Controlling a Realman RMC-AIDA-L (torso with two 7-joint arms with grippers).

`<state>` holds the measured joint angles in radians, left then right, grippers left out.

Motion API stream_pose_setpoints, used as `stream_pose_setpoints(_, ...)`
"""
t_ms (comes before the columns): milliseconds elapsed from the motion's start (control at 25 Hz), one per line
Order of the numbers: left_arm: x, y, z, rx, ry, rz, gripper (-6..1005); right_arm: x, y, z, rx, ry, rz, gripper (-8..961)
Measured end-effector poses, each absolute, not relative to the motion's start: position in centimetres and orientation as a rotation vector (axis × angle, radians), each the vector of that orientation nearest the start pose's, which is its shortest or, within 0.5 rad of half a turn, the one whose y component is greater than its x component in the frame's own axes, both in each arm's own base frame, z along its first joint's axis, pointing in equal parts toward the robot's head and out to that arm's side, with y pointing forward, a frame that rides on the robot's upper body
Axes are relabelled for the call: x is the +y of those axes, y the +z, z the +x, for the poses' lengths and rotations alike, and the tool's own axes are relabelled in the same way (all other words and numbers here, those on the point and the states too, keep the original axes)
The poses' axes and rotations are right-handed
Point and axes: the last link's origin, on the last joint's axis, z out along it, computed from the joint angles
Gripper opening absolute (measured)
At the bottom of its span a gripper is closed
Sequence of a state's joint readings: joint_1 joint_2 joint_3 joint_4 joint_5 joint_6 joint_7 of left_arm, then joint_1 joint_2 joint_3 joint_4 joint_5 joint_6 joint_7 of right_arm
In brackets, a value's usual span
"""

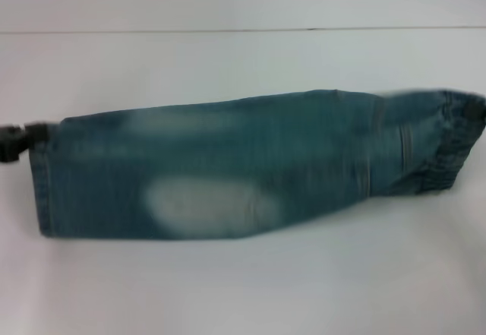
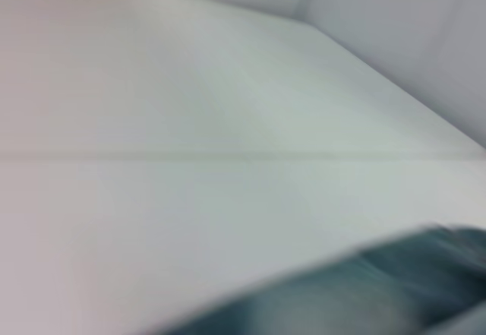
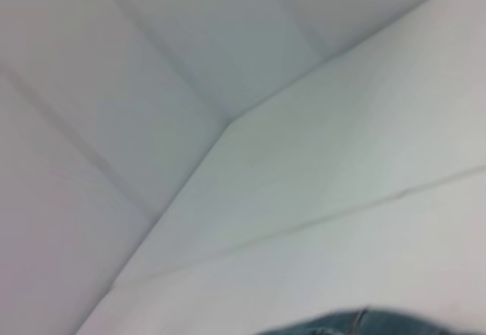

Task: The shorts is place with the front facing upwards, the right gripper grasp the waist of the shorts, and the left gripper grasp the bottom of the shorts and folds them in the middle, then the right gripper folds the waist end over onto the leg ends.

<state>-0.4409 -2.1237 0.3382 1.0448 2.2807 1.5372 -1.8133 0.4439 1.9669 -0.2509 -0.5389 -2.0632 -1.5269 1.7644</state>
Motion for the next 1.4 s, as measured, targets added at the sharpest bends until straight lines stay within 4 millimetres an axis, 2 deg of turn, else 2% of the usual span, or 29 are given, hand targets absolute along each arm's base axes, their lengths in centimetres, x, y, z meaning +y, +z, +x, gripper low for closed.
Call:
stream_pose_setpoints(280,35.2,8.6,-32.5,-1.081,-0.51,-2.097,4,34.7,6.9,34.3,1.364,0.918,-1.979,102)
stream_pose_setpoints(320,35.5,8.5,-32.6,-1.076,-0.51,-2.078,4,35.8,6.6,34.0,1.357,0.894,-1.955,104)
stream_pose_setpoints(360,36.0,8.3,-32.6,-1.068,-0.508,-2.063,5,35.8,6.6,34.0,1.357,0.894,-1.955,107)
stream_pose_setpoints(640,38.1,5.4,-33.4,-1.079,-0.426,-2.026,5,39.5,4.3,32.7,1.294,0.754,-1.938,124)
stream_pose_setpoints(800,38.5,4.3,-33.4,-1.057,-0.373,-1.996,11,40.0,3.6,32.2,1.28,0.716,-1.95,134)
stream_pose_setpoints(1000,38.4,4.1,-33.0,-1.059,-0.401,-1.964,22,40.1,3.3,32.1,1.276,0.691,-1.968,147)
stream_pose_setpoints(1120,38.4,4.0,-32.8,-1.058,-0.414,-1.974,28,39.7,3.4,32.4,1.277,0.687,-1.97,218)
stream_pose_setpoints(1200,38.5,4.1,-32.6,-1.054,-0.42,-1.976,223,39.6,3.4,32.5,1.276,0.687,-1.97,266)
stream_pose_setpoints(1400,38.4,4.3,-31.7,-1.037,-0.467,-2.011,392,38.7,4.7,33.1,1.193,0.699,-1.944,384)
